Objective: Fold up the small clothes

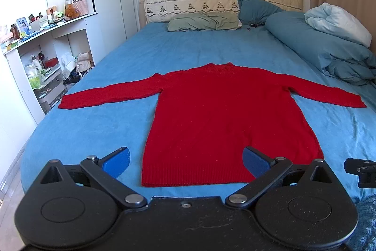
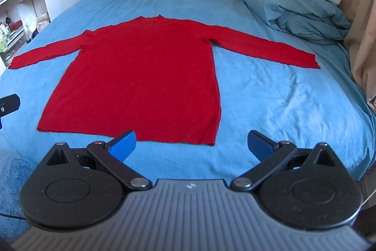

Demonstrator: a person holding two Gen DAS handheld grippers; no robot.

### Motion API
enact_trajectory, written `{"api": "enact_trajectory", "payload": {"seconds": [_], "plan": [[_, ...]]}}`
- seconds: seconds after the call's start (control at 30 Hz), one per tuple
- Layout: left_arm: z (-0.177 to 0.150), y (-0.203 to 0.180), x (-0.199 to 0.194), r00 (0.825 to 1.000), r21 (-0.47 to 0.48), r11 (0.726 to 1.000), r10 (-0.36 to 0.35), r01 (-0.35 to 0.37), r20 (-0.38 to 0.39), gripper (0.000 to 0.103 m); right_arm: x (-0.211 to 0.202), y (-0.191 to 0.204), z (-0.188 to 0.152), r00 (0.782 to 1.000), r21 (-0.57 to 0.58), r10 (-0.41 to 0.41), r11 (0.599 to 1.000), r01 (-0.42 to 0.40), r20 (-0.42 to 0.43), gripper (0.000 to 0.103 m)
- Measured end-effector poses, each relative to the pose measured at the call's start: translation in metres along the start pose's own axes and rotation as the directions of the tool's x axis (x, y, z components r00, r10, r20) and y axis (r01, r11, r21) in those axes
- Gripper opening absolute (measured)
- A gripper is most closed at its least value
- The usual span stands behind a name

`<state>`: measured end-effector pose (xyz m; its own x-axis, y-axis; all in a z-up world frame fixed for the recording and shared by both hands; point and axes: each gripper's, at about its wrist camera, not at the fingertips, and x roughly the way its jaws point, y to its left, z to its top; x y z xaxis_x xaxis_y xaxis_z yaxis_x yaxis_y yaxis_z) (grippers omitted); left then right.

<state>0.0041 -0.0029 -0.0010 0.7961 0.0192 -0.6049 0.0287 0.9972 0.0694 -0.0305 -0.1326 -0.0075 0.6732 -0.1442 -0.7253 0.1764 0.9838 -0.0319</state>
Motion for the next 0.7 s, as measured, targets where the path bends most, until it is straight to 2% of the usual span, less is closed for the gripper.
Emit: {"api": "enact_trajectory", "payload": {"seconds": [0.7], "plan": [[0.0000, 0.0023, 0.0019, 1.000, 0.002, 1.000, -0.007, 0.007, -0.003, 0.103, 0.0016, 0.0001, 0.0000, 1.000, 0.004, 0.010, 1.000, -0.010, -0.009, 0.103]]}}
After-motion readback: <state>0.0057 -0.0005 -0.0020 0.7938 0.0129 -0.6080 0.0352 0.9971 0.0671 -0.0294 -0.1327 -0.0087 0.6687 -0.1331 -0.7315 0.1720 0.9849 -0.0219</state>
